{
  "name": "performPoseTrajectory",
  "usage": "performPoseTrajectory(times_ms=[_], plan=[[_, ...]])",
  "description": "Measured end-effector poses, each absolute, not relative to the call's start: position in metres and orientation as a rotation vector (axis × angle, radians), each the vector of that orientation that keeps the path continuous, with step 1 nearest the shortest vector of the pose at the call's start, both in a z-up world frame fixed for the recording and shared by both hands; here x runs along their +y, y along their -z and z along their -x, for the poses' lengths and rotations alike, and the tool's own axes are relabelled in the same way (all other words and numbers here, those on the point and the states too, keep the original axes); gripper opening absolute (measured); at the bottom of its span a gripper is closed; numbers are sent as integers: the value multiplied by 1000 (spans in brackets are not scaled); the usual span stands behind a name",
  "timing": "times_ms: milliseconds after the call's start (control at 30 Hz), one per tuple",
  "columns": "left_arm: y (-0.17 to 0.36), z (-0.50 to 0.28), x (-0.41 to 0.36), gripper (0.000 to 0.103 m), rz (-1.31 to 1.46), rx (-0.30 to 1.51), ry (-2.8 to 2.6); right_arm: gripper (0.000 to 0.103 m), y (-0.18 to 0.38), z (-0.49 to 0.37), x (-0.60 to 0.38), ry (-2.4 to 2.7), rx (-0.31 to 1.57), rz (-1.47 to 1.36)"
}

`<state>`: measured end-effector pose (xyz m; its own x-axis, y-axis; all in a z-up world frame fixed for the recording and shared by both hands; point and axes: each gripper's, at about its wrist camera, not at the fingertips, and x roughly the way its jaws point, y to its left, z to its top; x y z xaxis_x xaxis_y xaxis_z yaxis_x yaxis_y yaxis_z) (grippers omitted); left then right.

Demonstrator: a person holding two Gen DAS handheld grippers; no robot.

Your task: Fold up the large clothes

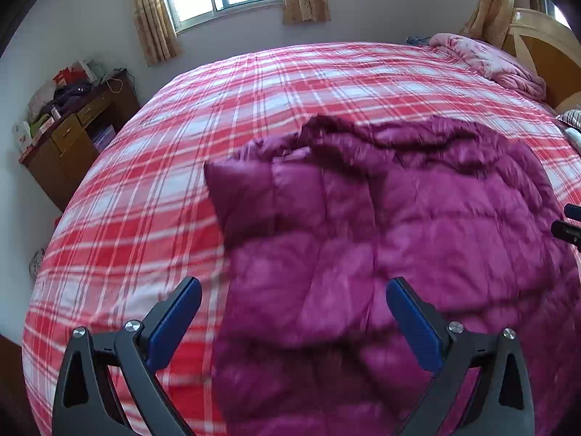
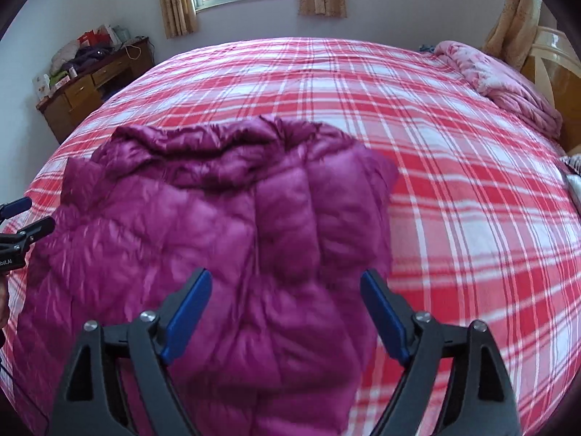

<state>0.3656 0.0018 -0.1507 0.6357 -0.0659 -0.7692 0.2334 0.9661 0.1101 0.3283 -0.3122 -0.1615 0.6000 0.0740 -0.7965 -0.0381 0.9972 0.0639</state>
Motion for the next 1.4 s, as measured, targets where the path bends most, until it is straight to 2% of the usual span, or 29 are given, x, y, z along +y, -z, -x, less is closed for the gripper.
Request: performPoseTrajectory(times_ms=[300,767,833,933,967,1000,1033,1067,1100,1133,1167,1267,1400], plan=[[195,-230,71,102,-205,925,69,86,178,-202,-351,39,920,-102],[208,-136,86,102,-104,900,119,86,202,-94,-345,34,910,-138],[208,-127,86,102,-105,883,131,80,204,-81,-341,29,908,-127],[209,-116,84,101,-103,861,144,62,206,-67,-340,11,903,-139],[210,-114,83,99,-107,855,144,50,205,-65,-340,0,899,-145],[210,-113,82,97,-110,850,145,31,204,-63,-340,-17,896,-160],[209,-112,81,88,-113,846,153,24,204,-63,-343,-33,896,-189],[207,-110,80,67,-114,840,170,17,203,-63,-344,-42,894,-214],[204,-107,77,56,-115,836,195,13,202,-63,-345,-48,889,-234],[202,-105,75,37,-114,841,218,12,200,-63,-344,-52,881,-235],[200,-104,74,25,-113,846,237,10,198,-61,-342,-52,870,-223],[190,-98,73,12,-108,830,264,8,185,-54,-335,-63,822,-212],[161,-86,80,8,-59,761,310,7,149,-40,-334,-90,717,-220]])
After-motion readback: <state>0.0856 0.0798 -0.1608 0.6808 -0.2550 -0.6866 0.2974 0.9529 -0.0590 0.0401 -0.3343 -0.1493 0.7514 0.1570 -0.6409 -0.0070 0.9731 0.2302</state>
